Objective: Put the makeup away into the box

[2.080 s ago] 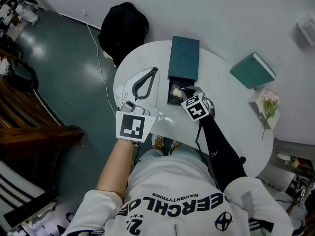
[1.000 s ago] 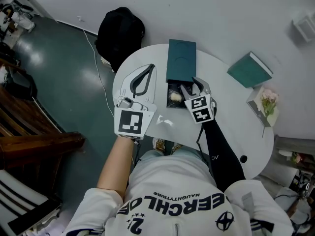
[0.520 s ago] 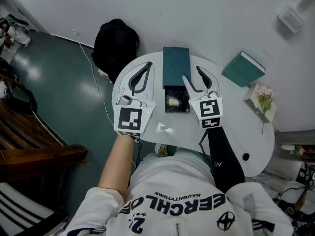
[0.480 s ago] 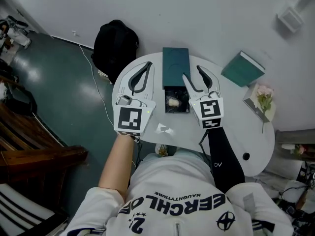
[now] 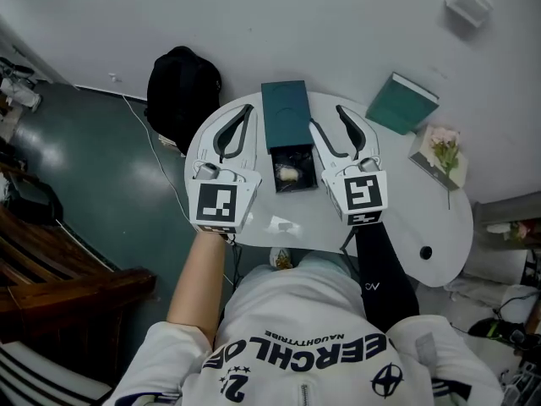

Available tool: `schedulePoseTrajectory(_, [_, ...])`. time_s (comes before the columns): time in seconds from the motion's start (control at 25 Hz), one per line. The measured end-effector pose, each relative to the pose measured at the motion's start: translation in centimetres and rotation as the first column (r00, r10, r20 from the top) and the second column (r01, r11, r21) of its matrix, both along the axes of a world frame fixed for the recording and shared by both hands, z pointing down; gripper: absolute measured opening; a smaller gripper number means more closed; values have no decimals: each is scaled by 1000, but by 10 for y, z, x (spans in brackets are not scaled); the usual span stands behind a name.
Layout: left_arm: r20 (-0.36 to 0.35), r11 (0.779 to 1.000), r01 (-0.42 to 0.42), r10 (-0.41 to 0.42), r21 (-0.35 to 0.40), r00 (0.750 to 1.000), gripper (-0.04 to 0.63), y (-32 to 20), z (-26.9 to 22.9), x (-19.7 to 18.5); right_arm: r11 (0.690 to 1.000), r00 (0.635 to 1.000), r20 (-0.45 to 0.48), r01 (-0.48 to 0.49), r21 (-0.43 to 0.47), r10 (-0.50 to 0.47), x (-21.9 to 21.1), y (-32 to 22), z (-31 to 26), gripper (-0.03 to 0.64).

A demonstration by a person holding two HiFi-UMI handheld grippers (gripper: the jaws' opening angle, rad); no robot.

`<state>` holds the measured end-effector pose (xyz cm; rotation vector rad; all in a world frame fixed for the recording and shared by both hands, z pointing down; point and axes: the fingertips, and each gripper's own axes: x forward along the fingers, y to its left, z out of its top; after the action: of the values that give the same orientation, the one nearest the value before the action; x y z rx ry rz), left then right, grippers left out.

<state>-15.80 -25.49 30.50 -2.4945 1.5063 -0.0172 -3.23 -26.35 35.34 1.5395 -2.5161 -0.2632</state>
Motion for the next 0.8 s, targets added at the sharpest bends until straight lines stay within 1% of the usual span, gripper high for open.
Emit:
schedulePoseTrajectory(0.2, [4, 997, -77, 77, 5, 997, 5, 4, -2, 42, 997, 997, 3, -81, -3, 81, 48, 12, 1, 244])
schedulePoseTrajectory(0.36, [3, 989, -149, 149, 4, 989, 5, 9, -7, 89, 988, 988, 1, -153, -4, 153, 96, 27, -3, 242])
schedulePoseTrajectory(0.52, [1, 974, -224, 224, 7, 975, 5, 19, -10, 145, 974, 974, -3, -228, -4, 228, 151, 47, -3, 242])
schedulePoseTrajectory(0.8, [4, 939, -345, 345, 5, 939, 5, 46, -8, 243, 940, 940, 14, -341, -18, 342, 245, 90, 1, 241])
